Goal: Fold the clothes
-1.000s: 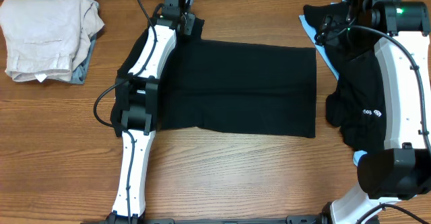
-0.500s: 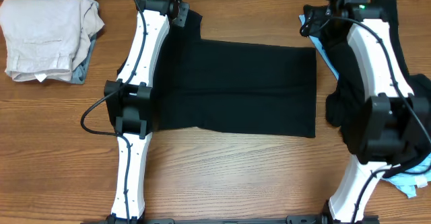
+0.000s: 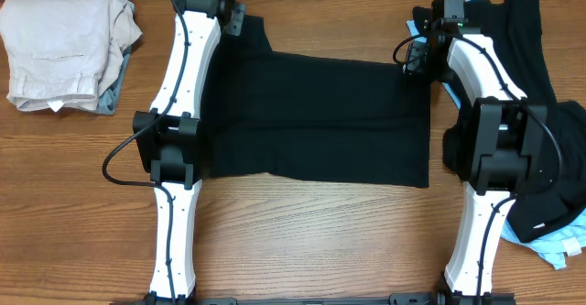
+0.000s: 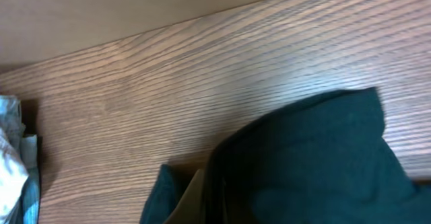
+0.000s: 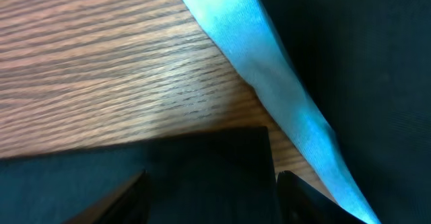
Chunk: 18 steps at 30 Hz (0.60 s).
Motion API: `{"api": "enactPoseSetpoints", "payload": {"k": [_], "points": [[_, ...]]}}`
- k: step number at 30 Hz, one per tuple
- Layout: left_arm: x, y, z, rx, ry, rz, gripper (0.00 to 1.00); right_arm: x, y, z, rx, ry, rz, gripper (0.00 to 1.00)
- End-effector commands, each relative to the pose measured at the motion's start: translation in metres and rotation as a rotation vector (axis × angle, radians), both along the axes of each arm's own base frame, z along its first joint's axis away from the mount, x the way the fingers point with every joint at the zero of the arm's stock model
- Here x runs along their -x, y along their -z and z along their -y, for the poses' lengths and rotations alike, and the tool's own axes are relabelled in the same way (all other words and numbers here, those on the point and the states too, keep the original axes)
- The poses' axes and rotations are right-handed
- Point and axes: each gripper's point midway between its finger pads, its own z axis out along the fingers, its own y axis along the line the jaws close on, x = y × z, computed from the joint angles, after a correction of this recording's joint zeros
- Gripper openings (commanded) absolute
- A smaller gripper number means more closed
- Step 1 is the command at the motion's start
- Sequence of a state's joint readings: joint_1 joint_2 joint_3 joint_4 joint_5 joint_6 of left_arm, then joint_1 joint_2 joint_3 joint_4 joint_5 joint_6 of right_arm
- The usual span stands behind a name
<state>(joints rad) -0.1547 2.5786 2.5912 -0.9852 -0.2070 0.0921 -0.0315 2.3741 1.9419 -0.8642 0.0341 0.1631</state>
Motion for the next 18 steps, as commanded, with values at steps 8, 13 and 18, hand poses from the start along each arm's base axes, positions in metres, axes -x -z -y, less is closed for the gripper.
{"api": "enactPoseSetpoints", "payload": {"k": [8,13,18], "points": [[-0.002,-0.044,-0.008,0.019,-0.037,0.085,0.04,-0.003,0.037,0.004,0.004,0.03,-0.025,0.5],[-0.001,-0.043,-0.008,0.02,-0.039,0.077,0.04,-0.011,0.034,0.003,-0.001,0.027,0.009,0.2],[0.0,-0.042,-0.009,0.02,-0.041,0.074,0.04,-0.018,0.016,0.003,0.0,0.023,0.026,0.04]]}}
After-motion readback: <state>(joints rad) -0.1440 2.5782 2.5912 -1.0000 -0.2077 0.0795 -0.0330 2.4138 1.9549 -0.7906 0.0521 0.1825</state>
